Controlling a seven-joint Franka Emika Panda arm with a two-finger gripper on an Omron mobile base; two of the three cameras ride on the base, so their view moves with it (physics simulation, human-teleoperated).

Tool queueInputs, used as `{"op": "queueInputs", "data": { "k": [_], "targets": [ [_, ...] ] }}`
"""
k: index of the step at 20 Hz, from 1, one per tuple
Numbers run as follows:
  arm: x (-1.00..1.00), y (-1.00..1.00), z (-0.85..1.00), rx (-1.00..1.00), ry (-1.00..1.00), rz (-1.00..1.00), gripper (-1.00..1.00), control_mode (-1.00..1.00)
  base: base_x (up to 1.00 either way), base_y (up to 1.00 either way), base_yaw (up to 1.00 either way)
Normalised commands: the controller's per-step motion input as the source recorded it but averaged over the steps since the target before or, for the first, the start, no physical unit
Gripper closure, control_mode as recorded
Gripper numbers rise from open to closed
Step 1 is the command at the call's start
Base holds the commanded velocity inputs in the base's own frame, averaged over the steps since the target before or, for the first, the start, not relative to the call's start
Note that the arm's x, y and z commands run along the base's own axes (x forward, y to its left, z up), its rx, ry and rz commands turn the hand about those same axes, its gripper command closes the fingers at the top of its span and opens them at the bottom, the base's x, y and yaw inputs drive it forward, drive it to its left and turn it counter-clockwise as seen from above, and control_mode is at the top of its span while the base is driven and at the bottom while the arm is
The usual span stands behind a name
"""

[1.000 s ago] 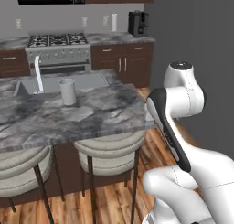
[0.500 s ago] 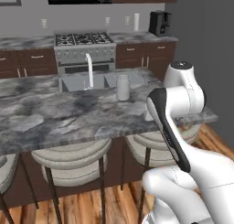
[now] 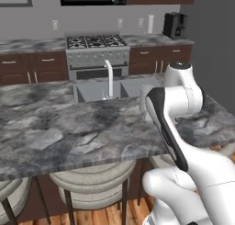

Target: Pick the glass cup and colander and place them in the sink. Then turn on the water.

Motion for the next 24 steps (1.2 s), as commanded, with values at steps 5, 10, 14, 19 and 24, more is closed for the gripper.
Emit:
{"op": "queueInputs", "data": {
  "k": [5,10,14,19,24],
  "targets": [
    [0.00,0.00,0.00,0.00,0.00,0.00,-1.00,1.00,0.44,-0.88,-0.02],
    [0.00,0.00,0.00,0.00,0.00,0.00,-1.00,1.00,-0.79,-0.61,-0.03],
    [0.00,0.00,0.00,0.00,0.00,0.00,-1.00,1.00,0.12,-0.49,-0.05],
    [0.00,0.00,0.00,0.00,0.00,0.00,-1.00,1.00,0.90,0.00,-0.13],
    [0.00,0.00,0.00,0.00,0.00,0.00,-1.00,1.00,0.65,0.15,-0.21]
  ]
}}
